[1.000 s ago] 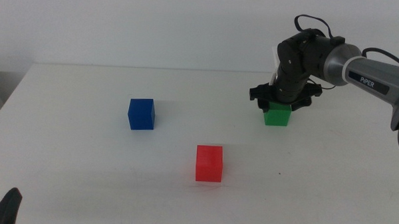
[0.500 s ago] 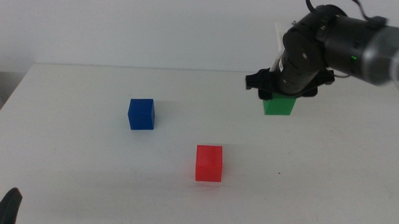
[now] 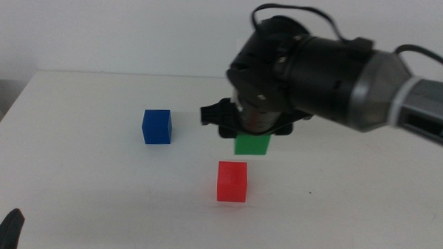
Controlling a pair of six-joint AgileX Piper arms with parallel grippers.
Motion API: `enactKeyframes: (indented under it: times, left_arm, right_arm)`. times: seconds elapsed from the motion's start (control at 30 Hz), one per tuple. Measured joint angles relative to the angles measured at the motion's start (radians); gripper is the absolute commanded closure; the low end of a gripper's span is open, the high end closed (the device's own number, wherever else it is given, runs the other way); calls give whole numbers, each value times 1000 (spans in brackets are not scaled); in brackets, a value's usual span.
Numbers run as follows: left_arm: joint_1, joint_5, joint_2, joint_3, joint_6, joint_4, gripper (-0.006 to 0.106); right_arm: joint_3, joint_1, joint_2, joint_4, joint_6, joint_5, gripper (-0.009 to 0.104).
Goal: Stack red cubes first, then green, then blue cubes in a specific spot.
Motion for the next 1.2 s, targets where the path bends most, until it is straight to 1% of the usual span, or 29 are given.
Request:
enactKeyframes:
  times: [0.2, 0.27, 1.1, 1.2]
  left_arm:
    - [0, 0, 0, 0, 0, 0, 7]
    - [0, 0, 0, 0, 0, 0, 7]
    - [0, 0, 0, 0, 0, 0, 7]
    - [0, 0, 0, 0, 0, 0, 7]
  right_arm:
    - [-62, 23, 75, 66, 5, 8, 96]
    - [-71, 24, 96, 78, 5, 9, 96]
    - [-76, 24, 175, 84, 10, 17, 96]
    - [-76, 24, 176, 80, 12, 19, 93]
